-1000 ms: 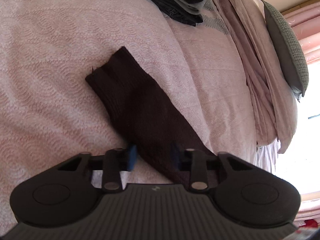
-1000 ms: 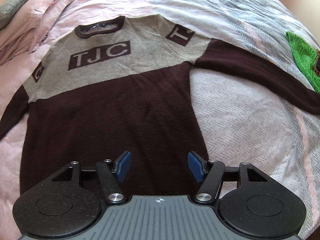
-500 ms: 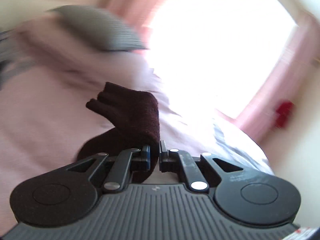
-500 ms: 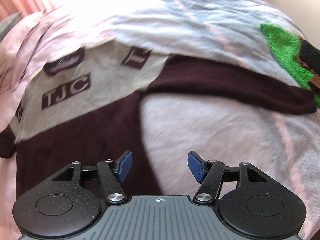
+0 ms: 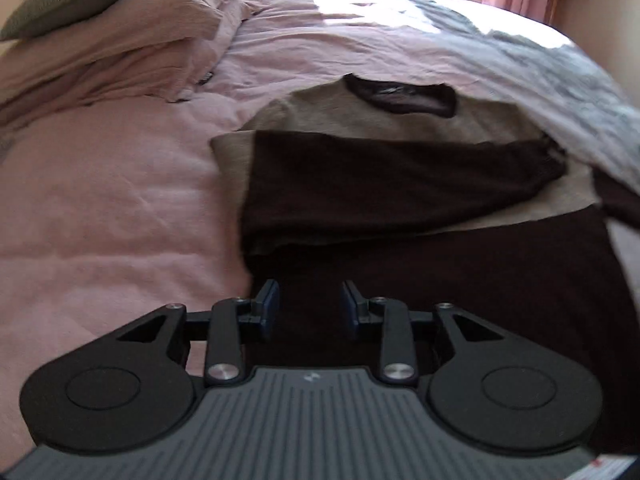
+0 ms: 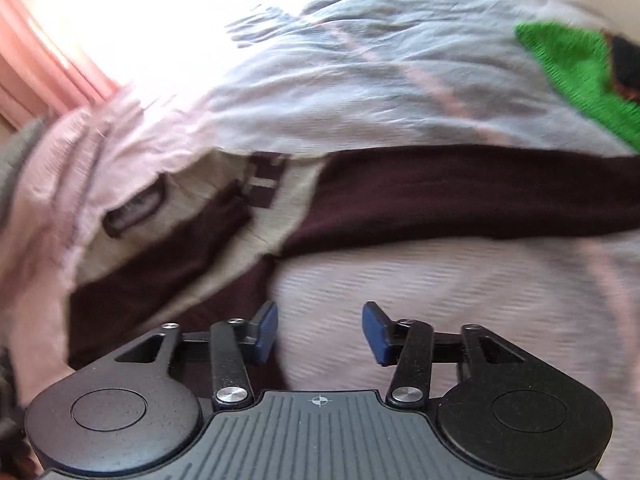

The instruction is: Fold large clothes

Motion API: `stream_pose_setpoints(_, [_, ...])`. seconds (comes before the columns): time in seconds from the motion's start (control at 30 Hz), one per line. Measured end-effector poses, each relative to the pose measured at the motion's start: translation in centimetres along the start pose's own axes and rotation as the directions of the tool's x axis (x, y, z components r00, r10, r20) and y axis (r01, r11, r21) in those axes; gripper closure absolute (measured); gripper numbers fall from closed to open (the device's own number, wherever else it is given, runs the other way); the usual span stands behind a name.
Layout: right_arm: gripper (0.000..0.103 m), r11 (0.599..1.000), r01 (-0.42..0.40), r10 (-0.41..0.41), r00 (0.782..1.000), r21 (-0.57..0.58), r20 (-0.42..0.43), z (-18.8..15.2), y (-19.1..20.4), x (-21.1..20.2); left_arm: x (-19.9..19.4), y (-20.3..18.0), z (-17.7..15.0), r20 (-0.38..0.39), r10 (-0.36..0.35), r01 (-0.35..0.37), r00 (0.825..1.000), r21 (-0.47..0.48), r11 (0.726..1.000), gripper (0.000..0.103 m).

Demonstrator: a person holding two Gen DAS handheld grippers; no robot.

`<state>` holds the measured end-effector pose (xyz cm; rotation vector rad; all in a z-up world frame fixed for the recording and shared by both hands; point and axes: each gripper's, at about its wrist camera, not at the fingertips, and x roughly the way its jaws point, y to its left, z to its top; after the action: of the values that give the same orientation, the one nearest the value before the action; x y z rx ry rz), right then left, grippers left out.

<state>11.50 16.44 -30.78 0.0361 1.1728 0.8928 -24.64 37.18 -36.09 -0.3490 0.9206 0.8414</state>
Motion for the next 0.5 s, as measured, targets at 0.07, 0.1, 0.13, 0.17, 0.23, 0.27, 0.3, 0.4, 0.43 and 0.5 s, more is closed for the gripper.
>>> stream_pose_setpoints(0.07, [0.064,0.996,-0.078,0.078,0.997,0.034,0.023,0.7,0.7,2.1,1.1,1.0,-0.2,0.010,0.087,-0.088,0.996,0.077,0.993,0.072])
stream_pose_setpoints(0.1, [0.064,0.993,-0.108,0.107,0.994,0.047,0.027,1.1,1.0,3.2,1.6,1.2,-0.2,0.016,0.107,-0.108,0.994,0.110,0.988,0.070])
stream_pose_setpoints(0.13, [0.064,0.990,-0.123,0.121,0.992,0.069,0.029,1.5,1.3,4.3,2.3,1.4,-0.1,0.019,0.121,-0.122,0.992,0.142,0.982,0.069])
stream_pose_setpoints(0.17, [0.065,0.985,-0.141,0.139,0.990,0.102,0.035,1.8,1.4,5.7,2.7,1.5,-0.1,0.022,0.130,-0.132,0.991,0.168,0.977,0.069])
stream_pose_setpoints(0.23, [0.065,0.972,-0.176,0.171,0.984,0.153,0.047,2.6,1.4,7.9,4.0,1.7,0.0,0.025,0.143,-0.145,0.989,0.194,0.970,0.069])
stream_pose_setpoints(0.27, [0.065,0.971,-0.173,0.168,0.985,0.166,0.041,2.9,1.5,8.8,4.2,1.9,0.0,0.031,0.144,-0.147,0.989,0.198,0.969,0.069])
stream_pose_setpoints(0.3, [0.065,0.971,-0.167,0.164,0.986,0.173,0.032,3.3,1.6,10.1,4.5,2.0,0.1,0.041,0.144,-0.149,0.989,0.201,0.968,0.069])
stream_pose_setpoints(0.4, [0.065,0.975,-0.145,0.144,0.989,0.166,0.018,4.1,2.2,12.9,5.2,1.9,0.6,0.070,0.150,-0.162,0.986,0.231,0.959,0.069])
stream_pose_setpoints(0.43, [0.065,0.977,-0.138,0.136,0.990,0.163,0.022,4.1,2.4,13.5,5.3,1.8,0.7,0.081,0.154,-0.169,0.985,0.245,0.955,0.069])
stream_pose_setpoints(0.5, [0.067,0.980,-0.130,0.127,0.992,0.149,0.028,4.3,3.0,14.5,5.7,1.5,0.9,0.096,0.147,-0.168,0.985,0.277,0.946,0.069])
